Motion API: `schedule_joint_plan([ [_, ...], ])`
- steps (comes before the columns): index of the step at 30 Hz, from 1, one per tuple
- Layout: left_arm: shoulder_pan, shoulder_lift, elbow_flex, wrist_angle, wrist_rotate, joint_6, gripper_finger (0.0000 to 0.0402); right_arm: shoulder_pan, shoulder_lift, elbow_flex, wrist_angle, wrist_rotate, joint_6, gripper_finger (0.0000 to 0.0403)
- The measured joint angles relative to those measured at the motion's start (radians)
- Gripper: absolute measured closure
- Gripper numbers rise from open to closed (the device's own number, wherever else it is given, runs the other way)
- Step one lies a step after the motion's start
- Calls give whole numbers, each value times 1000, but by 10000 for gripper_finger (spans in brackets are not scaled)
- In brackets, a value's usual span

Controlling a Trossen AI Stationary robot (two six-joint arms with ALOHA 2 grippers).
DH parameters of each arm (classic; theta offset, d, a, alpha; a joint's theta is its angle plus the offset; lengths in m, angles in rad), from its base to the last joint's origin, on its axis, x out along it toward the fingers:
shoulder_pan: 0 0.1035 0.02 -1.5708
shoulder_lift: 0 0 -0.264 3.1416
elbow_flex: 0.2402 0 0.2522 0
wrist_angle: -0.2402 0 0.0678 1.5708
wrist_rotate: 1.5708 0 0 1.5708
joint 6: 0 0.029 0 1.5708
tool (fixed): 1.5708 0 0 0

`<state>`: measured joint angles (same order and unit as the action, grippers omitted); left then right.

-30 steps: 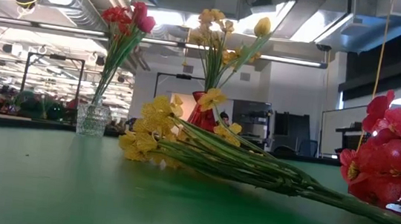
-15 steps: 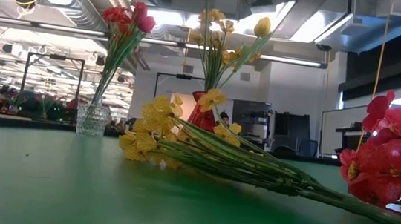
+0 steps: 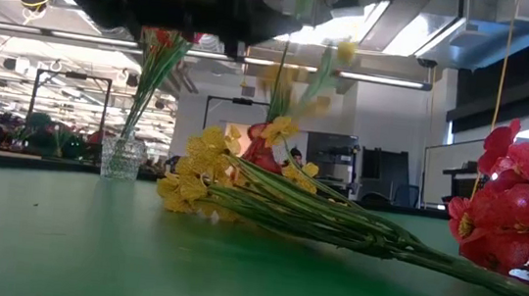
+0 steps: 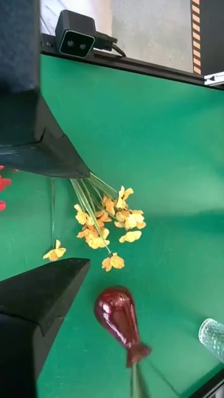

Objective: Sort flowers into vase by color
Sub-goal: Put the yellow flower into the red vase

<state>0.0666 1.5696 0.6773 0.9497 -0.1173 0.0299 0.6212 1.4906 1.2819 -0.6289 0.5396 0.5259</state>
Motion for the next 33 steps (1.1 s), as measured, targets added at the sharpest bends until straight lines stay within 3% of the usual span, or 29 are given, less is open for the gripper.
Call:
schedule_joint_plan([
  [8, -53, 0, 0, 3, -1, -16, 368, 0, 0, 0, 0, 10, 13, 183],
  [22, -67, 0, 0, -8, -106, 7, 396, 0, 0, 0, 0, 10, 22, 183],
  [28, -68, 0, 1, -89, -156, 7, 398, 0, 0, 0, 0, 12, 23, 183],
  [33, -84, -39, 1, -221, -230, -4, 399, 0, 0, 0, -4, 80, 77, 183],
])
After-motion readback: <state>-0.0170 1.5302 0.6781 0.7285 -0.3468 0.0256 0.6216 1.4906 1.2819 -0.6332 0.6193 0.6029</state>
